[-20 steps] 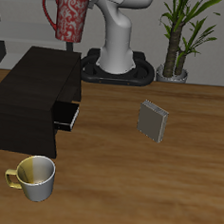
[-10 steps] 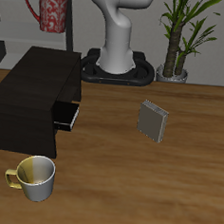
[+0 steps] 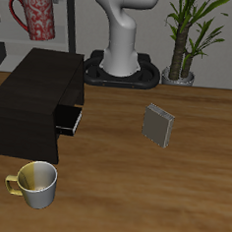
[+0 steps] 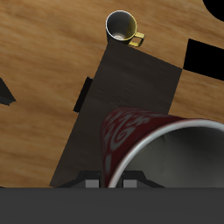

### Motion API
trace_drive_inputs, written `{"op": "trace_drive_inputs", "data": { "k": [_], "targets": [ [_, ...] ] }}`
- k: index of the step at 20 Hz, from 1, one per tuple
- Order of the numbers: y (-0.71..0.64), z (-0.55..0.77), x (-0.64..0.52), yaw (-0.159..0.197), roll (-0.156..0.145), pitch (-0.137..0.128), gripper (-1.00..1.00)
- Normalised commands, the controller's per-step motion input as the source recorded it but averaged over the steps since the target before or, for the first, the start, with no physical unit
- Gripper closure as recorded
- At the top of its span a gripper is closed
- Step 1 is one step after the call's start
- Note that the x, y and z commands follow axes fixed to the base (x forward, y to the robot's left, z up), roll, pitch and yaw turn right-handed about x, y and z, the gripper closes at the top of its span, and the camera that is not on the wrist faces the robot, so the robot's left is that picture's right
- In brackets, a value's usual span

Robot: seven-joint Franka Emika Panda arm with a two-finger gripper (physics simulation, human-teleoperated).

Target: Black book top region shelf and red mug top shelf

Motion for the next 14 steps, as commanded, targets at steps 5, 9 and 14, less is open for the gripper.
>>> {"op": "trace_drive_inputs", "data": {
  "k": [5,9,14],
  "targets": [
    [-0.24,-0.44,0.08,-0.023,-0.006,0.042,1.0],
    [-0.07,-0.26,0.02,-0.004,0.066,0.025,1.0],
    [0.05,-0.24,0.08,-0.017,0.046,0.023,1.0]
  ]
}}
